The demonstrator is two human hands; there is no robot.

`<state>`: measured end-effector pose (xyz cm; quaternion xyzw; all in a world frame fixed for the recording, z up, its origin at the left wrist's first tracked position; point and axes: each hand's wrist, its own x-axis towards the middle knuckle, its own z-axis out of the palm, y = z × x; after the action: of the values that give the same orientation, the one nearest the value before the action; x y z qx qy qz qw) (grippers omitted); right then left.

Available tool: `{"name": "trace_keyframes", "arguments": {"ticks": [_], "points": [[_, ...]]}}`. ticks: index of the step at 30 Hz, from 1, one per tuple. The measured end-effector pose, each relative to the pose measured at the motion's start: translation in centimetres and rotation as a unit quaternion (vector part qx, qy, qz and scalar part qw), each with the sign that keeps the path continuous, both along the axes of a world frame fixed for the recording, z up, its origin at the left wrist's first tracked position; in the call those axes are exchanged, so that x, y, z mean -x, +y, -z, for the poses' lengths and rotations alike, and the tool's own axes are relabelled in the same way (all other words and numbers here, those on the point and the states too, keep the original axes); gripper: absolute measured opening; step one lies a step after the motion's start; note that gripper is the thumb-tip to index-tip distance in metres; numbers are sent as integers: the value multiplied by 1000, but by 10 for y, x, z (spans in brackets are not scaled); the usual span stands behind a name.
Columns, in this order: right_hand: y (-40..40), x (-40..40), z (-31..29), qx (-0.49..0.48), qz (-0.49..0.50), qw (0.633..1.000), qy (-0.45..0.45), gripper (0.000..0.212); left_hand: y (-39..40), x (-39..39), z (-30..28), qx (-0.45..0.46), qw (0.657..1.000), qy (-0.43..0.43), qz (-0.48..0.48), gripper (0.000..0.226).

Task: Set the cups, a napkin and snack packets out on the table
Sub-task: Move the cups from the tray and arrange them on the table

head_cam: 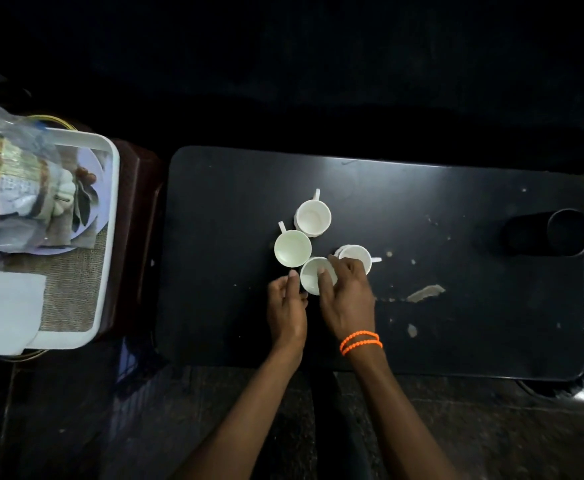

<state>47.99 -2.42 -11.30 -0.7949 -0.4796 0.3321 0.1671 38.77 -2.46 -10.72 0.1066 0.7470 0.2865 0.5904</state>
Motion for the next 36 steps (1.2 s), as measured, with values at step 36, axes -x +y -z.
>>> {"name": "trace_keyframes", "arguments": {"ticks": [36], "points": [[-85, 47, 17, 28, 251, 923, 291, 34, -65, 40, 5, -42, 993, 96, 46, 74]]}}
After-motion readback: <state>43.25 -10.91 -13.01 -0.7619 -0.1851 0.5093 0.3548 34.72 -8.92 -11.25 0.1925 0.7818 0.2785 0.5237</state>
